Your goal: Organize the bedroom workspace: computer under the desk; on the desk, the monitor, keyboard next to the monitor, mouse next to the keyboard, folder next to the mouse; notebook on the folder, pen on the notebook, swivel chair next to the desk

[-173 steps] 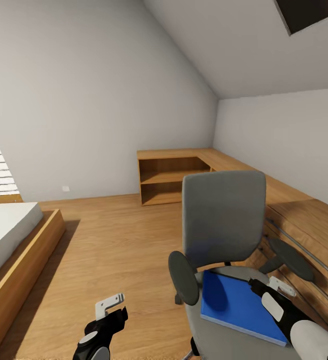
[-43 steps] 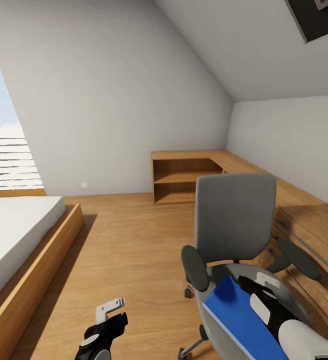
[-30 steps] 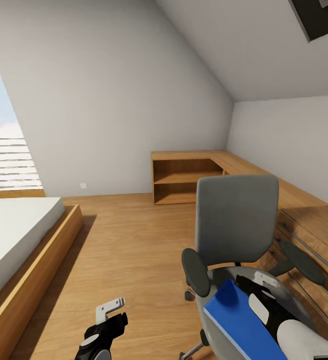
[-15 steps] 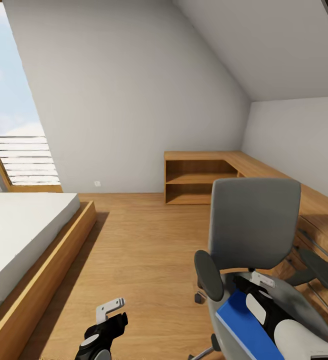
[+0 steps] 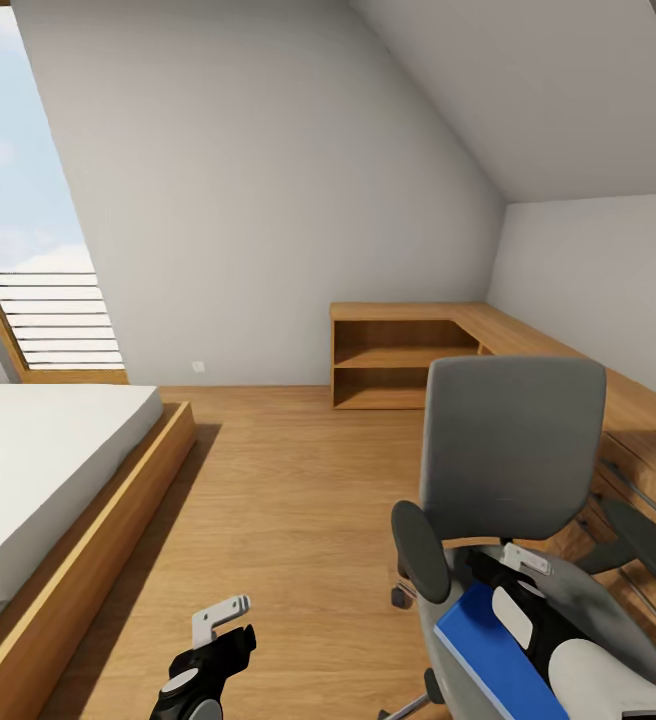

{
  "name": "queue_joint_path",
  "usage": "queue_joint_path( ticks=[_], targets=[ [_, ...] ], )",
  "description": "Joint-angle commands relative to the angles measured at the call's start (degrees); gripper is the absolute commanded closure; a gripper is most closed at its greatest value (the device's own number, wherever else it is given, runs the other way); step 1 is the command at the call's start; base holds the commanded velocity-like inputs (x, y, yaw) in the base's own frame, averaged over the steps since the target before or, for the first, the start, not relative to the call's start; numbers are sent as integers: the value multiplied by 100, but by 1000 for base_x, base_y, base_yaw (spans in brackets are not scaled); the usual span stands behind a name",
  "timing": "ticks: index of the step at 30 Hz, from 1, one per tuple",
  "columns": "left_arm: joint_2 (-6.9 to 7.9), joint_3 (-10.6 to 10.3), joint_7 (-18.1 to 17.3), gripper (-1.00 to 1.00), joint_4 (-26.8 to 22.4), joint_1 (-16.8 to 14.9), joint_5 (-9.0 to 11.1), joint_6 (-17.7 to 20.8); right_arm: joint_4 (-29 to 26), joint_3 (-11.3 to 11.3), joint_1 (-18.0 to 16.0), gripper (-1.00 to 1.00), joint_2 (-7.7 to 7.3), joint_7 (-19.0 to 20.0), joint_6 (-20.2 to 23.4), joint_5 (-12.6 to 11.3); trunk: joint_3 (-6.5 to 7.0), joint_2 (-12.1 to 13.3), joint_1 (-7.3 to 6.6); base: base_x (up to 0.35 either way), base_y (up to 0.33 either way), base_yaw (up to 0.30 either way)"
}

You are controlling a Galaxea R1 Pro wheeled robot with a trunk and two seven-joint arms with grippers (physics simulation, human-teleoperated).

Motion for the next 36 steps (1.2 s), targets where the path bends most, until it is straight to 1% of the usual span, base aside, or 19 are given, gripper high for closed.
queue_joint_path(
  ticks=[1, 2, 16, 24, 28, 36],
  targets=[
    [5, -14, 41, -100, -8, -6, 24, 19, 0, 27, -3, -100, -2, -18, -21, -51, -6, -3, -1, 0, 0, 2],
    [5, -15, 41, -100, -8, -6, 23, 19, 0, 27, -3, -100, -2, -18, -21, -51, -6, -3, -1, 0, 0, 1],
    [-12, -20, 41, -100, -9, -6, 21, 19, 0, 31, -3, -100, -3, -20, -21, -51, -257, -564, 307, 0, 0, 0],
    [-12, -19, 41, -100, -9, -6, 21, 19, 0, 27, -3, -100, -3, -27, -25, -49, -257, -564, 307, 0, 0, 0],
    [-12, -19, 41, -100, -9, -6, 21, 19, 0, 26, -3, -100, -2, -27, -29, -14, -329, -725, 395, 0, 0, 0],
    [-12, -19, 41, -100, -9, -6, 21, 19, 0, 23, -3, -100, -2, -28, -30, 26, -329, -725, 395, 0, 0, 0]
  ],
)
